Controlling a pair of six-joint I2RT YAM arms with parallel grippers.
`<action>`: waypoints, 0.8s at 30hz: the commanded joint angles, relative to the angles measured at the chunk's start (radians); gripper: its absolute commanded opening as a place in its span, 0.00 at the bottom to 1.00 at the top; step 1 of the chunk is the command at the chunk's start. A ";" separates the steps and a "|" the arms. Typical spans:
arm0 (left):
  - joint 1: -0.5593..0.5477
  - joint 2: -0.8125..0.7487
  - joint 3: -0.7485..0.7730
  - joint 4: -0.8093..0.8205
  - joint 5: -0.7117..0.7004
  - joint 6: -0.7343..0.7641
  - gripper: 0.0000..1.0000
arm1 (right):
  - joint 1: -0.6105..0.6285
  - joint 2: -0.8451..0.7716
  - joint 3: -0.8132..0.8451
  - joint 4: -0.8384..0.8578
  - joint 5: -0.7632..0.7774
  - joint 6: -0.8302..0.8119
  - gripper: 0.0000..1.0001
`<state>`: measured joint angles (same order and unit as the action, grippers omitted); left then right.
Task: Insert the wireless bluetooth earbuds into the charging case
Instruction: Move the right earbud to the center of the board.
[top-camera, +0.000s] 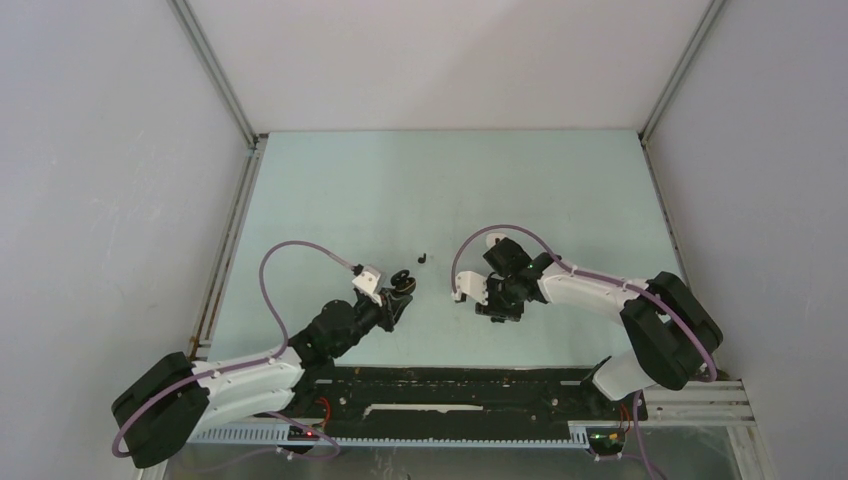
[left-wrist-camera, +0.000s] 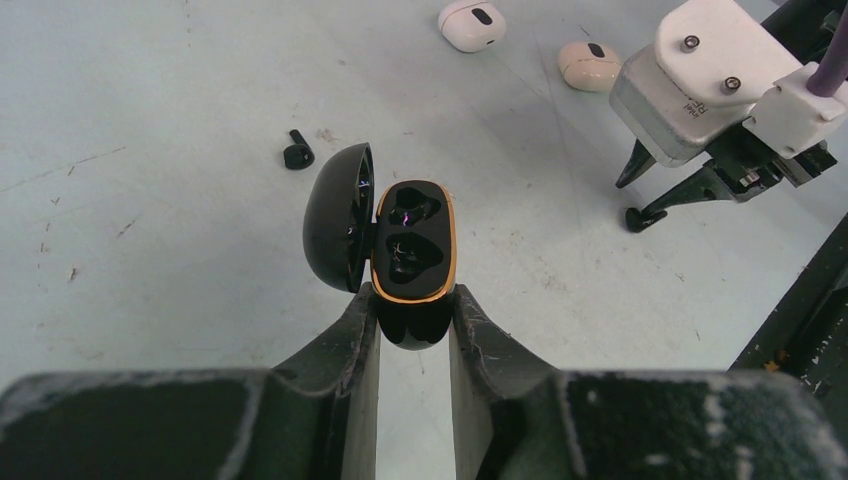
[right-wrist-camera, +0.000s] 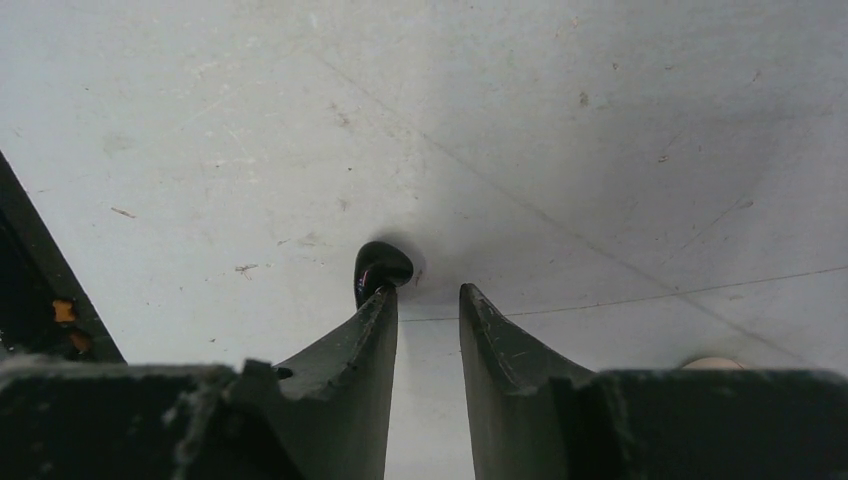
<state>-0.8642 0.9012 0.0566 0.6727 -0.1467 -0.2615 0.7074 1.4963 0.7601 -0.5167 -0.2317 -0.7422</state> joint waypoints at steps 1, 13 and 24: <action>0.004 0.002 0.022 0.045 0.003 0.010 0.04 | 0.004 -0.002 -0.012 -0.032 -0.058 0.011 0.34; 0.004 -0.002 0.020 0.046 0.003 0.011 0.04 | 0.052 -0.025 0.001 -0.083 -0.091 0.027 0.38; 0.003 -0.004 0.018 0.046 0.006 0.011 0.04 | 0.074 0.019 0.016 -0.034 -0.093 -0.010 0.41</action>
<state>-0.8642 0.9031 0.0566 0.6724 -0.1459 -0.2615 0.7639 1.4902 0.7601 -0.5709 -0.3019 -0.7338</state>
